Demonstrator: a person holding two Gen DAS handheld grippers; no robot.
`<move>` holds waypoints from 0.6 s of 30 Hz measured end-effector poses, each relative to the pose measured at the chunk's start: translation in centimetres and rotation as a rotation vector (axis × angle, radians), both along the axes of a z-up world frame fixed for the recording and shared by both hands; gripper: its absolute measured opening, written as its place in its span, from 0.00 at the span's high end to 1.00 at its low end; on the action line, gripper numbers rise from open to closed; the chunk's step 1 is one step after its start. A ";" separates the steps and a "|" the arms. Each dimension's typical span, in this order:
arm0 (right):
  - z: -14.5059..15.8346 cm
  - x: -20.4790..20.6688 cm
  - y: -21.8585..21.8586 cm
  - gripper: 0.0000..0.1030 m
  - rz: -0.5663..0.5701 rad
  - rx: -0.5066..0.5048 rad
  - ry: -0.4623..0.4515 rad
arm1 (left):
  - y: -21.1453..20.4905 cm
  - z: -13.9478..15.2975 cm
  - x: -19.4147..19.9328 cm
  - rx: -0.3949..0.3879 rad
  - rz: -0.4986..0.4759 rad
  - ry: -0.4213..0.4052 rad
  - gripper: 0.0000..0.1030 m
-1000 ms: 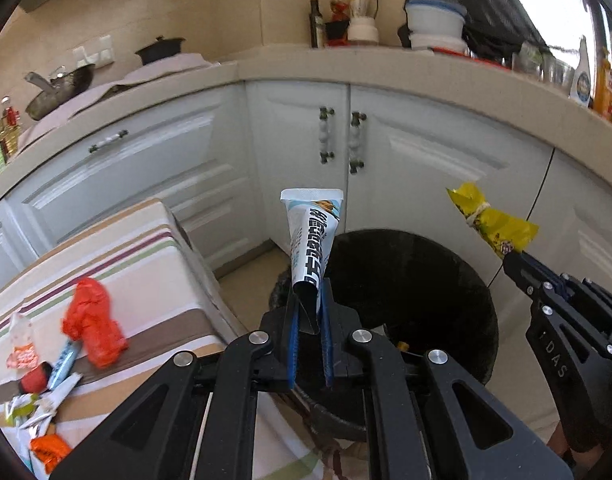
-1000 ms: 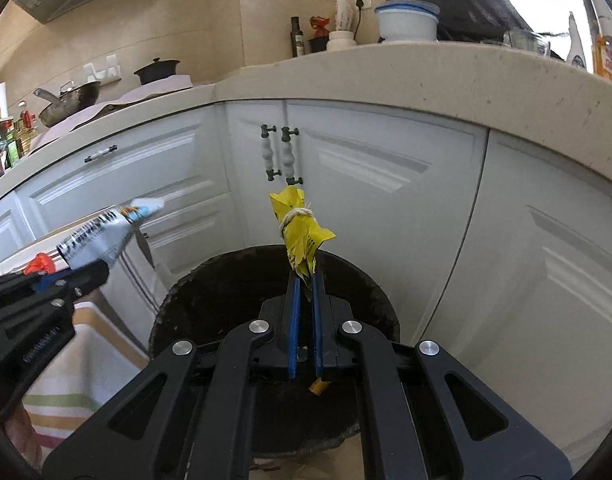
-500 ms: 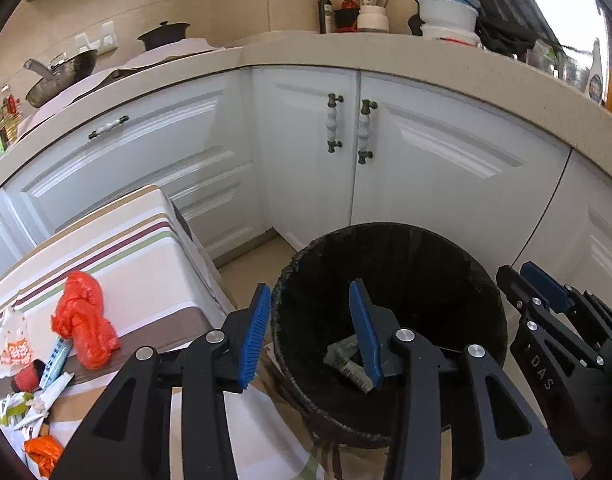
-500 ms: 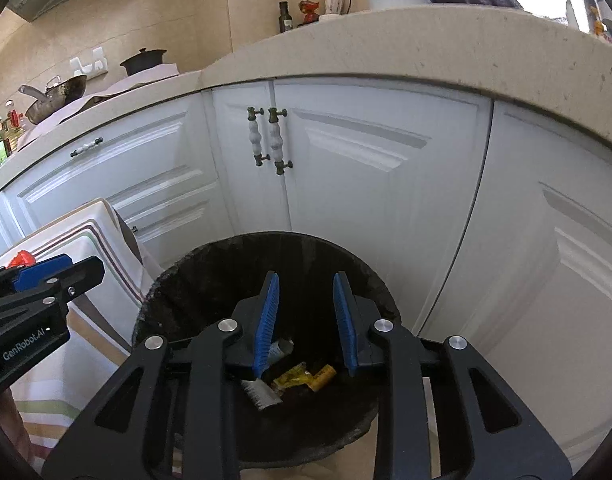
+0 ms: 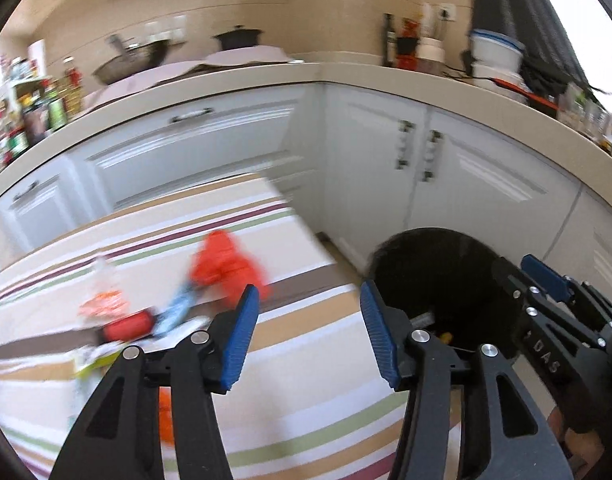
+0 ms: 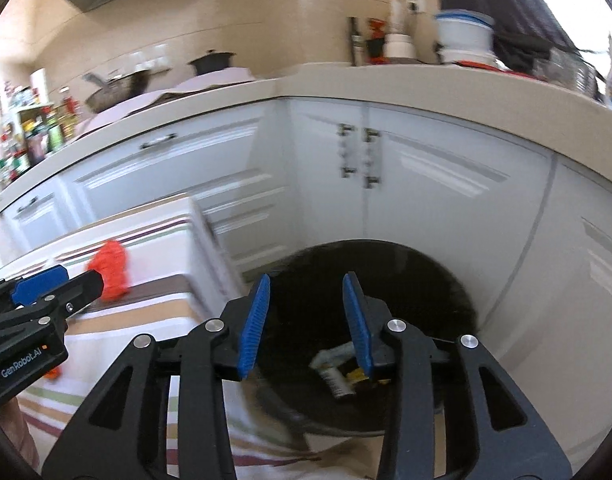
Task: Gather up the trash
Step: 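Move both tools back over the table toward the trash pile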
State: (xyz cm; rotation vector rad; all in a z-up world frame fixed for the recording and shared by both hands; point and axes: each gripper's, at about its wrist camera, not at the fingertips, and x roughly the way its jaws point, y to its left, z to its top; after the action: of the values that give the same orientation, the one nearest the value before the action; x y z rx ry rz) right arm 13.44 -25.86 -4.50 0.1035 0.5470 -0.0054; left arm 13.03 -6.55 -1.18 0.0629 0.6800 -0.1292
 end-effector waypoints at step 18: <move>0.2 -3.2 16.2 0.54 0.359 -0.039 0.045 | 17.7 -2.2 -6.5 0.021 0.394 0.049 0.46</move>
State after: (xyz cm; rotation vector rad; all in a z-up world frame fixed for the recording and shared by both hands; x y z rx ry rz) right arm 10.23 -9.65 -4.26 -0.0337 0.6037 0.3323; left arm 6.48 11.11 -3.38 -0.0547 0.7309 0.2555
